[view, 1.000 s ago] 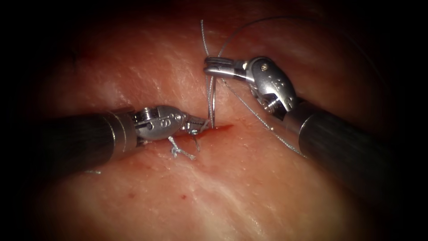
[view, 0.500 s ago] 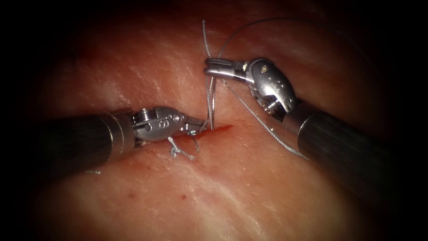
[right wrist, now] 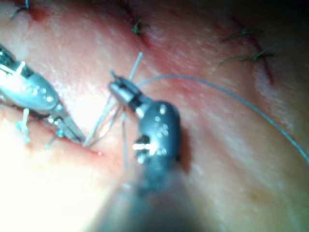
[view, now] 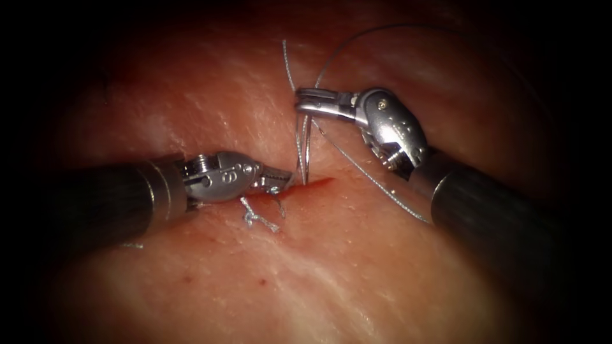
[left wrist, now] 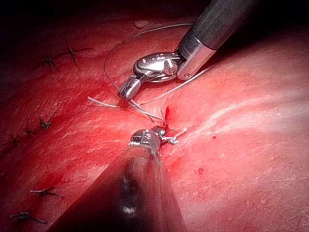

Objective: Wound Closure

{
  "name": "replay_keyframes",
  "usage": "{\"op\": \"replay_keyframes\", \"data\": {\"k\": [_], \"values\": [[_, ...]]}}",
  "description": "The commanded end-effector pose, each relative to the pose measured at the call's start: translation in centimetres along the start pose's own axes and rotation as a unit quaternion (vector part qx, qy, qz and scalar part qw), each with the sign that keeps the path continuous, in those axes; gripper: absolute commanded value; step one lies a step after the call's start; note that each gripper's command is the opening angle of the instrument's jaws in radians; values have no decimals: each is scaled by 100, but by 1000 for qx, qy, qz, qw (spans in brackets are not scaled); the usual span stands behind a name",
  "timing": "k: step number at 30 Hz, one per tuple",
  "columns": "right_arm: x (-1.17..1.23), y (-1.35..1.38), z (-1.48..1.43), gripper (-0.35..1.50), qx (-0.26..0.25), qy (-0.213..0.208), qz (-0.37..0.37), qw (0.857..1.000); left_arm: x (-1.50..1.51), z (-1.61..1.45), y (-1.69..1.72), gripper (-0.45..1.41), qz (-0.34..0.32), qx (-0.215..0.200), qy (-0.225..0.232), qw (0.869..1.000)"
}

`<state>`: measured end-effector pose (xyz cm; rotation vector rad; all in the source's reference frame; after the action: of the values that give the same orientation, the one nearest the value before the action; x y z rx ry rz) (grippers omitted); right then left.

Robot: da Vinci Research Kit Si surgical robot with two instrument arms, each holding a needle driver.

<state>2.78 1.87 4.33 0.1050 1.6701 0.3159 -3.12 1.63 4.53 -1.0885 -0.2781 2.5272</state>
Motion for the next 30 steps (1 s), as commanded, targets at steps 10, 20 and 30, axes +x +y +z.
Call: {"op": "replay_keyframes", "data": {"k": [10, 20, 30], "values": [[5, 4, 7, -35, -1, 7, -6, 1000, 9, 17, 1, -28, -2, -4, 9, 1000], [7, 3, 8, -35, 0, 9, -5, 1000, -4, 32, 15, -28, 8, -29, 13, 999], [-7, -12, 5, -35, 10, 3, -14, 1000, 0, 29, 22, -27, 5, -45, 14, 999]]}}
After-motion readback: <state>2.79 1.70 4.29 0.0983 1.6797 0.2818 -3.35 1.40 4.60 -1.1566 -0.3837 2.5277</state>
